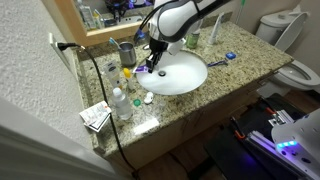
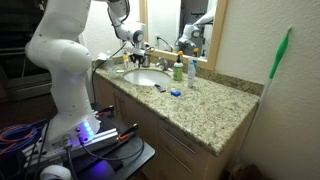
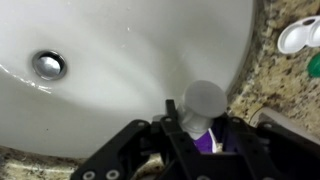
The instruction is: Move the purple toothpaste to the left side of the counter
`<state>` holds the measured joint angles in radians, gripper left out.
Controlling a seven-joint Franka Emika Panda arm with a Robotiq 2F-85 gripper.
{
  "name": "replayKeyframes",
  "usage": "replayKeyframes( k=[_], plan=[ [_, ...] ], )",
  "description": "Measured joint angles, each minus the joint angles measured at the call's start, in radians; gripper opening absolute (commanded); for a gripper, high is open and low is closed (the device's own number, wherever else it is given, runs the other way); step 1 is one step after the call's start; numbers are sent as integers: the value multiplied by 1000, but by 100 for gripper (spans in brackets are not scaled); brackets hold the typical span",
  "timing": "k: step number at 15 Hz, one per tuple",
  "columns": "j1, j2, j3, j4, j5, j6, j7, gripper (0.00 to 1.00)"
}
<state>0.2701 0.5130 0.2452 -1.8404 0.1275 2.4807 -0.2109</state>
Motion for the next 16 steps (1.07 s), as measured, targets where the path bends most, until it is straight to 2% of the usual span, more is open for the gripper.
replayKeyframes(
  k=[1, 2, 5, 6, 11, 16],
  plan=[
    [-3, 27, 6, 31, 18, 11, 2, 12],
    [-11, 52, 21, 61, 42, 16, -4, 37],
    [-41, 95, 77, 109, 85, 19, -47, 37],
    [-44, 97, 81, 113, 85, 19, -48, 12],
    [-36, 107, 84, 122, 80, 42, -45, 12],
    [-3, 216, 78, 236, 62, 144, -4, 12]
  ],
)
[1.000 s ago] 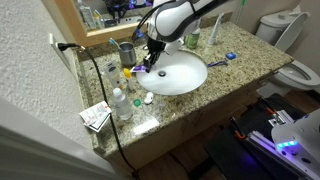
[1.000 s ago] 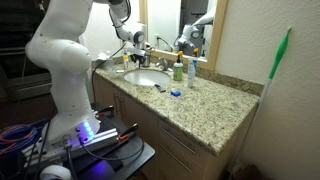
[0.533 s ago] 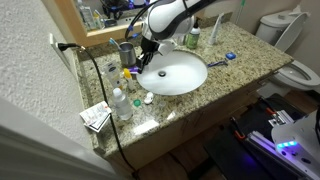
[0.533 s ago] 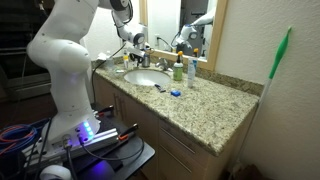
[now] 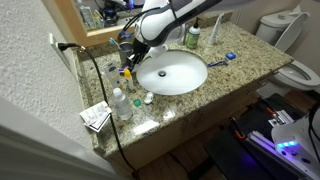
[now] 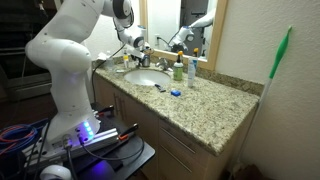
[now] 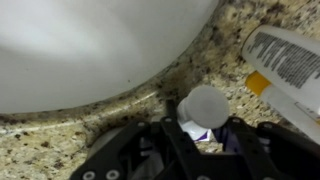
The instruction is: Move the purple toothpaste to the left side of the counter
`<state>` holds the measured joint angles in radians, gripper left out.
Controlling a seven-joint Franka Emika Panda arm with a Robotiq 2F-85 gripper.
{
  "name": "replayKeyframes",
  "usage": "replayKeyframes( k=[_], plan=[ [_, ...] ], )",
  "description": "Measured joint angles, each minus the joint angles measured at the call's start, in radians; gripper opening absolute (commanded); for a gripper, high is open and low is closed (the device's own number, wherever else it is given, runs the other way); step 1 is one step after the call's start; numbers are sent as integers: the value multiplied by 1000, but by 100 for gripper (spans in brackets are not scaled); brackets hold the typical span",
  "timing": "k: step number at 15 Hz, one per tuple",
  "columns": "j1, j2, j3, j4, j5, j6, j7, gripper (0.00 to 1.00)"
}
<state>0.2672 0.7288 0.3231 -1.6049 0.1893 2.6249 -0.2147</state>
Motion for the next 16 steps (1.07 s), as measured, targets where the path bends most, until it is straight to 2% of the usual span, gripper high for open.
replayKeyframes(
  k=[3, 4, 5, 6, 10, 12, 16],
  plan=[
    [4, 88, -1, 83, -11, 17, 14, 12],
    [5, 102, 1, 105, -11, 16, 15, 62],
    [7, 109, 2, 116, -11, 16, 17, 63],
    [9, 114, 2, 125, -11, 16, 22, 68],
    [26, 91, 5, 106, -44, 4, 48, 96],
    [40, 36, -3, 61, -83, -11, 84, 100],
    [96, -113, -72, -47, -193, -41, 201, 100]
  ],
)
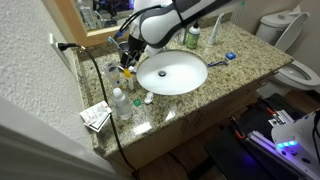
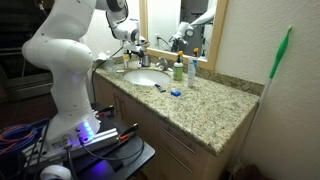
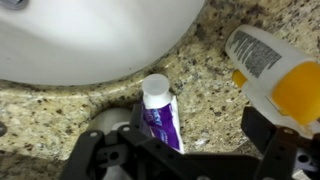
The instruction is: Move the purple toothpaste to the left side of the counter
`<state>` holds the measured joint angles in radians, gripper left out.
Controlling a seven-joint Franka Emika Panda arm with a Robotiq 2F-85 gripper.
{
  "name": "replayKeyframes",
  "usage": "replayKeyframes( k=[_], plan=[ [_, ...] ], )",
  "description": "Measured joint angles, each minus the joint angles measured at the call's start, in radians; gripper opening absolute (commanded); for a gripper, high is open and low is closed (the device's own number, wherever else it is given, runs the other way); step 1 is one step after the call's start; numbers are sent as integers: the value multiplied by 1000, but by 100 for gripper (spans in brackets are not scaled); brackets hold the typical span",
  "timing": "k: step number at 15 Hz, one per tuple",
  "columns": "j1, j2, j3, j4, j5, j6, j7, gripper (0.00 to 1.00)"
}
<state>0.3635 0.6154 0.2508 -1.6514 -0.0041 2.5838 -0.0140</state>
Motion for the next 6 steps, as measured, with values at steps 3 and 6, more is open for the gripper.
replayKeyframes(
  k=[3, 6],
  plan=[
    [25, -113, -37, -87, -57, -48, 62, 100],
    [-1, -236, -17, -184, -15, -154, 33, 100]
  ],
)
